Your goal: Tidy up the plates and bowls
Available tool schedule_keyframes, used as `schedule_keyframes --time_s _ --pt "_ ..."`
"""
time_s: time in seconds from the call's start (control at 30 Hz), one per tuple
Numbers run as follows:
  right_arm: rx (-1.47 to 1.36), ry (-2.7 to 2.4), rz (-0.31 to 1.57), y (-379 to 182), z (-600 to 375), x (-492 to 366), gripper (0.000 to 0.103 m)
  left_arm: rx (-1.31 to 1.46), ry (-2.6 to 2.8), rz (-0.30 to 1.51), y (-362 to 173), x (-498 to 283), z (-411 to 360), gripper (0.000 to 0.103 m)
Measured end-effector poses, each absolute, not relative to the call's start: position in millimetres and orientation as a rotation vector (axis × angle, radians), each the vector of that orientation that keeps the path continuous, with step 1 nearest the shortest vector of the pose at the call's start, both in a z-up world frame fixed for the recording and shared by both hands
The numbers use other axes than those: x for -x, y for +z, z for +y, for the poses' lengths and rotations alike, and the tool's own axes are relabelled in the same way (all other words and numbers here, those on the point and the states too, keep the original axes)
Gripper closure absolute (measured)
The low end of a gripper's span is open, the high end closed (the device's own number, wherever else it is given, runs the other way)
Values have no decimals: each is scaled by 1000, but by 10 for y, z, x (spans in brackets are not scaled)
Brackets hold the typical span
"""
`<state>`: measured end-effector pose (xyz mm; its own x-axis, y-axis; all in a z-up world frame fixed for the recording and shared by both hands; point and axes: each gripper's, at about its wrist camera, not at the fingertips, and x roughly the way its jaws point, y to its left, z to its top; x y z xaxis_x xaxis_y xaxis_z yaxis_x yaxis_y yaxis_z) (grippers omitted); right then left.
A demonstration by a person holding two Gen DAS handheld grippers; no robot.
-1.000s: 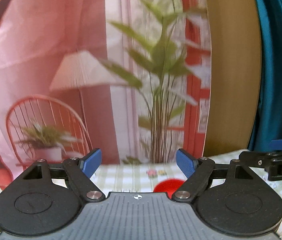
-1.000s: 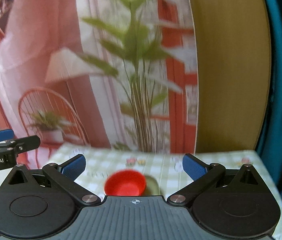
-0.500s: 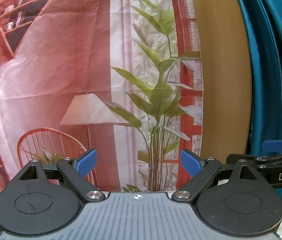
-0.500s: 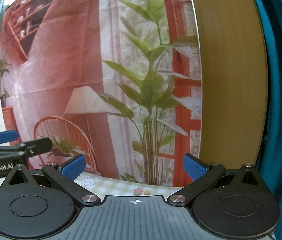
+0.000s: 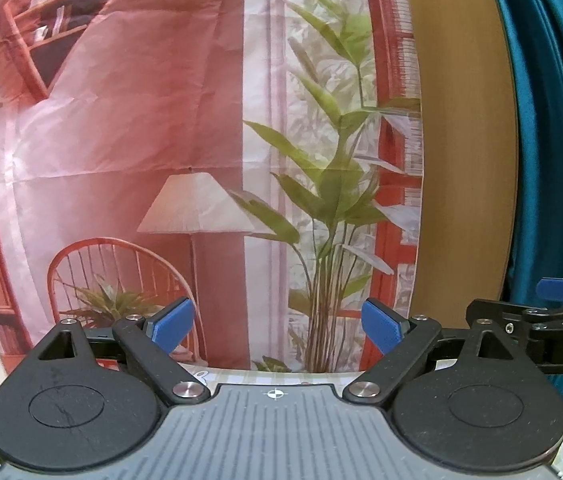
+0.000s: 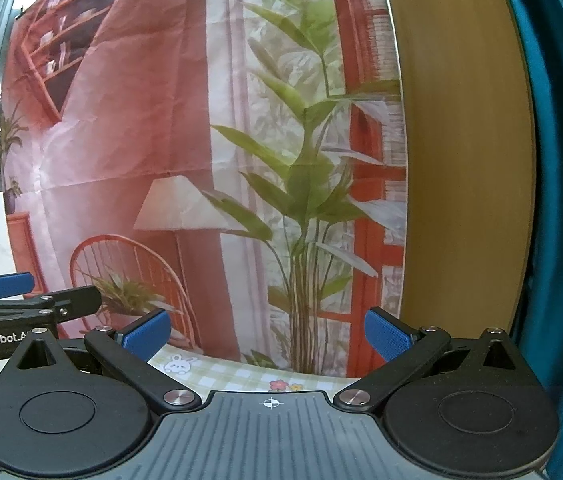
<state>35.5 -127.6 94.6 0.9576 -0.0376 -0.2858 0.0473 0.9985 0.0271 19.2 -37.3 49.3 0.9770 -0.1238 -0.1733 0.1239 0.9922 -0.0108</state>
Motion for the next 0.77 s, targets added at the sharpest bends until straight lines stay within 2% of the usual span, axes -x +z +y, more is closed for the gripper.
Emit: schedule_keyframes --time_s 0.77 --pt "-44 -51 290 917 -1351 -344 0 -12 -105 159 491 -175 -362 10"
